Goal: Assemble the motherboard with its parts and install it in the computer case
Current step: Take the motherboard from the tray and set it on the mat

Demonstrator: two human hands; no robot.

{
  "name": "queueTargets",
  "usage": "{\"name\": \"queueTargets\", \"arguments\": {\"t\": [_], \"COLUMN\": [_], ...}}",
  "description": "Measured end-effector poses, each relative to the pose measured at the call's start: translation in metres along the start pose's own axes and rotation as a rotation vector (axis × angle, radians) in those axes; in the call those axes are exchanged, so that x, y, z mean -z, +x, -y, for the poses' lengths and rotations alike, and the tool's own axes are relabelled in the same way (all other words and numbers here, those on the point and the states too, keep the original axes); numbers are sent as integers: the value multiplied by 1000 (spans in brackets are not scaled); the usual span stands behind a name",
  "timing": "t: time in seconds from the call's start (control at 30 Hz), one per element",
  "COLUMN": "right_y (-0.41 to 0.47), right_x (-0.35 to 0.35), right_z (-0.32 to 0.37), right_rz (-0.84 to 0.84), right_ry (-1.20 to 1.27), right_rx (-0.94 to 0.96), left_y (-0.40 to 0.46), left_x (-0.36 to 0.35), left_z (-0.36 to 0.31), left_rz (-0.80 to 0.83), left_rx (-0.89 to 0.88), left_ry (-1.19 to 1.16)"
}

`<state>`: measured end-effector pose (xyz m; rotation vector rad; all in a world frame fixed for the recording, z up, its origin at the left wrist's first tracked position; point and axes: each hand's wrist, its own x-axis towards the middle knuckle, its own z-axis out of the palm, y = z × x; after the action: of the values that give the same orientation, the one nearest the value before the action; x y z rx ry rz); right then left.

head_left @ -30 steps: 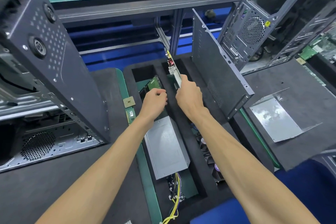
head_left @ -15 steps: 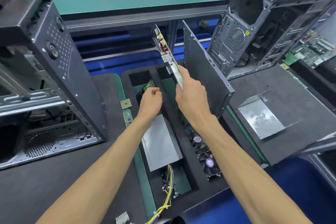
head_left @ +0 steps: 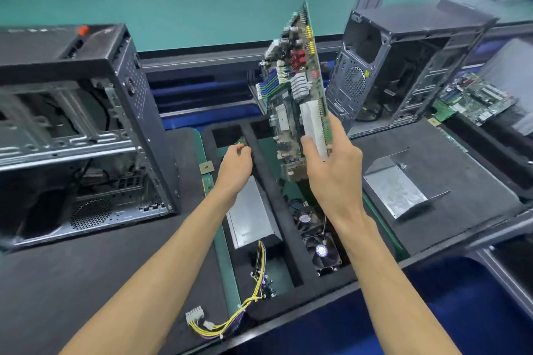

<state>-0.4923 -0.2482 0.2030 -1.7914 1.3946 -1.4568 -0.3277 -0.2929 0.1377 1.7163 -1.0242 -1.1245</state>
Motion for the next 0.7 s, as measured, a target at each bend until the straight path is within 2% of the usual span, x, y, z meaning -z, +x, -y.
{"name": "queueTargets", "arguments": {"t": [0.13,0.27,0.43,0.57,0.7], "right_y": [-11,-18,-38,-51,-65], "right_x": [26,45,56,53,40], "right_z": [12,8,-3,-16,-25], "right_rz": [-49,-47,-1,6,57], "right_ry": [135,315,493,620,694], "right_rx": [-53,-241,-424,-542,-615], "left_y": [-21,-30,-42,-60,-81], "left_x": [1,-1,8,24,43], "left_z": [-10,-16,-10,3,17], "left_rz": [19,6,-153,-215,-257], "left_rx": [-25,-26,-34,-72,-23], "left_ry": [12,37,4,-4,19]}}
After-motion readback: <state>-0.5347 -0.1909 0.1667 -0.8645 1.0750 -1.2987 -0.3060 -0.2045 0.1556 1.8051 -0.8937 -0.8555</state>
